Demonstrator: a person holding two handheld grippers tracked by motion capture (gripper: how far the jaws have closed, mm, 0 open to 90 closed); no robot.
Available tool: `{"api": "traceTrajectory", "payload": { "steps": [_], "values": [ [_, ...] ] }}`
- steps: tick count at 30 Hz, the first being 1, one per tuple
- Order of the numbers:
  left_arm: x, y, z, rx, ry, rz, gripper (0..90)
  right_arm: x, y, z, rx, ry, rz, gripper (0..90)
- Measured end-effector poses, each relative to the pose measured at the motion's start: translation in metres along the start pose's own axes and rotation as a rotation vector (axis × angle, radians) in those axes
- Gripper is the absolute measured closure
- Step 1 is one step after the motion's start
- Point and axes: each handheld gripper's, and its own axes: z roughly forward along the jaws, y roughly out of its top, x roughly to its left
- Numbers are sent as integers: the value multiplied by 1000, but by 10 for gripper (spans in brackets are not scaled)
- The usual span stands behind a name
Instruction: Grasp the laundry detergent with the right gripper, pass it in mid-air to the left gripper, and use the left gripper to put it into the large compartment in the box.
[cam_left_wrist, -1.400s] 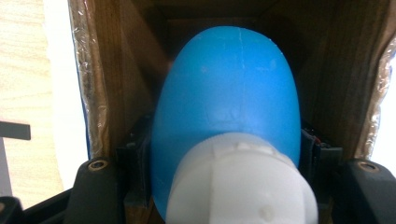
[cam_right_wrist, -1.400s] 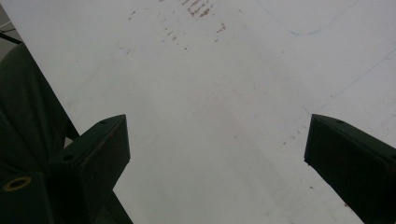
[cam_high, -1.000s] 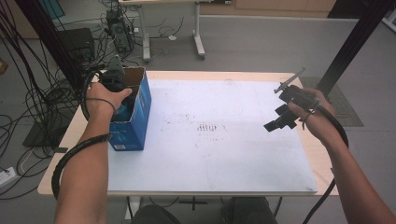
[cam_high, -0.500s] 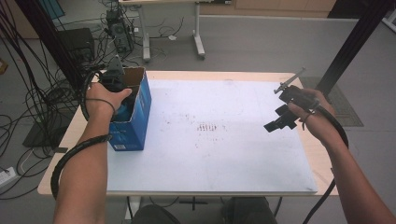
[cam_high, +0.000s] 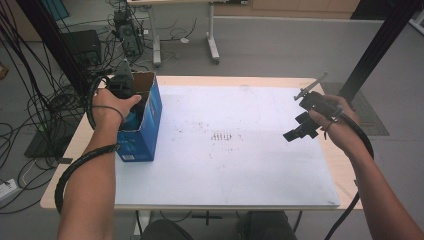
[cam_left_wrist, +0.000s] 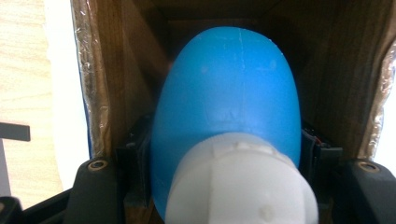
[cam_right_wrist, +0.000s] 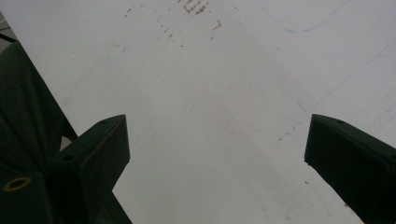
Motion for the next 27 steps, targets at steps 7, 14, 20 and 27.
{"api": "traceTrajectory", "payload": {
  "steps": [7, 14, 20, 27],
  "values": [
    [0, 0, 0, 0, 0, 1, 358, 0, 0, 0, -3, 0, -2, 64],
    [0, 0, 0, -1, -1, 0, 358, 0, 0, -2, -2, -5, -3, 64],
    [0, 0, 0, -3, -3, -1, 357, 0, -1, -2, -3, -4, -1, 63],
    [1, 0, 1, -3, -8, -1, 357, 0, 0, -2, -3, -5, -3, 63]
  ]
}}
